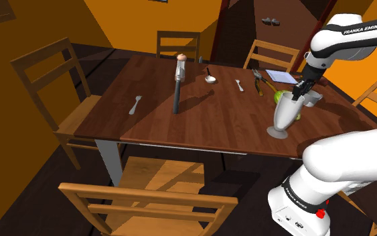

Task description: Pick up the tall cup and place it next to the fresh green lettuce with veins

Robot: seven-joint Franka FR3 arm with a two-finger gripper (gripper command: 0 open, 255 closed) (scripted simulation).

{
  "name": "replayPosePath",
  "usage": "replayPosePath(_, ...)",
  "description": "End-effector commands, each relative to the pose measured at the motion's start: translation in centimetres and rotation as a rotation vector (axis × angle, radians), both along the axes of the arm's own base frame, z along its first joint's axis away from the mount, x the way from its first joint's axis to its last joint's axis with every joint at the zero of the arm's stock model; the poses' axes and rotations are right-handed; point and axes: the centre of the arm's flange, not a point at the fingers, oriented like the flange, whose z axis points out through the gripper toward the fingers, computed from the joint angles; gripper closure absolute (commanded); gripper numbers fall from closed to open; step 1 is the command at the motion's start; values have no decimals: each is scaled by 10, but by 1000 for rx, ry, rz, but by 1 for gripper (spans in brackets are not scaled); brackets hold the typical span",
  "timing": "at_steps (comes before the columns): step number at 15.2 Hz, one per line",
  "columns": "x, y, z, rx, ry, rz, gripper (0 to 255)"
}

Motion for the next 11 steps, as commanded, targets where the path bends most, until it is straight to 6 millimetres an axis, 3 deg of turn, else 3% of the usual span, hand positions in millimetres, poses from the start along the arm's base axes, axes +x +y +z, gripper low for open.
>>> replayPosePath(1, 0, 1, -10, -1, -1, 0, 255)
replayPosePath(10, 0, 1, -16, -1, -1, 0, 255)
replayPosePath(11, 0, 1, -16, -1, -1, 0, 0)
